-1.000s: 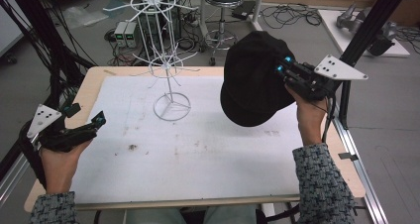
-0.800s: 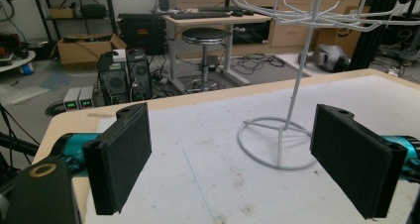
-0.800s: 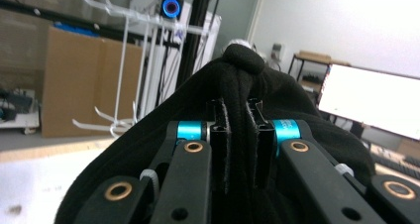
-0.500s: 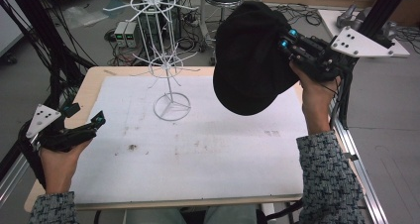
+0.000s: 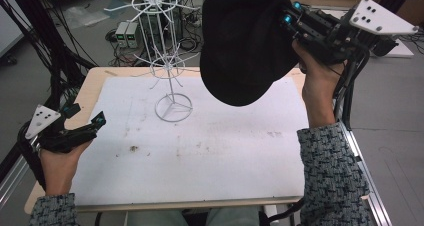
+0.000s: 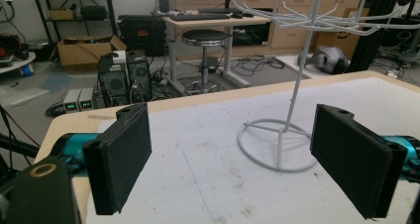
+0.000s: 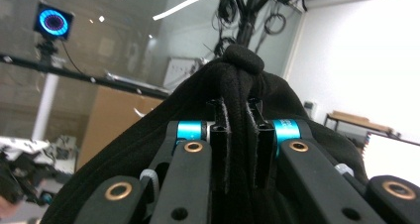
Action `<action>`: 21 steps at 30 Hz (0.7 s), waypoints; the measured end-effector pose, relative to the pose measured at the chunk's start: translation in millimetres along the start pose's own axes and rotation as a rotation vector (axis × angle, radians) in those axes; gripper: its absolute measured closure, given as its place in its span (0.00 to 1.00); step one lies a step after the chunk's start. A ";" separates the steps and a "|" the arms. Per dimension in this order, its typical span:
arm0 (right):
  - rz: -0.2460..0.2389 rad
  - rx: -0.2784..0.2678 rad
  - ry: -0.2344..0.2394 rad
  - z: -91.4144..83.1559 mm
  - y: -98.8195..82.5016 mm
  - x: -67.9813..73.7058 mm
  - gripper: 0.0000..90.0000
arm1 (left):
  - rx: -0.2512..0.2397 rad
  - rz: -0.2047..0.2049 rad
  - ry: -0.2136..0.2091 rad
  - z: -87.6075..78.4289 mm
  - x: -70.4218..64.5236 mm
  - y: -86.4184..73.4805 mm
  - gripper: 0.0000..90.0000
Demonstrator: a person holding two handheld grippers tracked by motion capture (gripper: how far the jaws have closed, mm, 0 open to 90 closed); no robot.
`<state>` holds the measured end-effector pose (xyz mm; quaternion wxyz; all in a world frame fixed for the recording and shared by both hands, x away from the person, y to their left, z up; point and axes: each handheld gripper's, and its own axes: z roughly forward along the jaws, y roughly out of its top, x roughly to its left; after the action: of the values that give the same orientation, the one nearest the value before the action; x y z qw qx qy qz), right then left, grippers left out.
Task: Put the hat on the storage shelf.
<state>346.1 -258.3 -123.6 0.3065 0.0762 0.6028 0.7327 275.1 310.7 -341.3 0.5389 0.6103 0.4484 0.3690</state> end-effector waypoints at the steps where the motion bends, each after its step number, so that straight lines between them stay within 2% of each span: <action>1: 0.006 -0.019 0.021 3.0 5.3 0.9 0.93 | -0.001 0.001 0.001 -0.2 0.2 0.2 0.18; 9: 0.036 -0.074 0.082 17.7 17.3 5.2 0.93 | -0.001 0.000 -0.002 -0.2 0.0 0.5 0.18; 10: 0.046 -0.088 0.104 24.4 18.2 6.4 0.93 | -0.001 0.000 -0.002 -0.3 0.1 0.6 0.18; 12: 0.048 -0.089 0.112 27.7 18.3 7.4 0.93 | -0.002 0.000 -0.002 -0.7 0.6 0.8 0.18; 14: 0.049 -0.092 0.138 39.4 17.0 10.0 0.93 | -0.003 -0.001 -0.003 -1.5 1.2 1.1 0.18; 16: 0.050 -0.090 0.141 42.0 16.2 10.4 0.93 | -0.005 -0.001 -0.002 -1.6 1.2 1.4 0.18; 19: 0.068 -0.079 0.159 57.8 7.4 10.3 0.93 | -0.007 0.000 -0.002 -1.8 1.0 1.7 0.18; 21: 0.074 -0.078 0.165 60.6 5.3 10.0 0.93 | -0.006 0.000 -0.002 -1.7 1.0 1.5 0.18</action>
<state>365.4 -202.6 -105.4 0.2310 0.0258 0.5937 0.7703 274.1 312.2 -339.6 0.5413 0.6091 0.4466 0.3696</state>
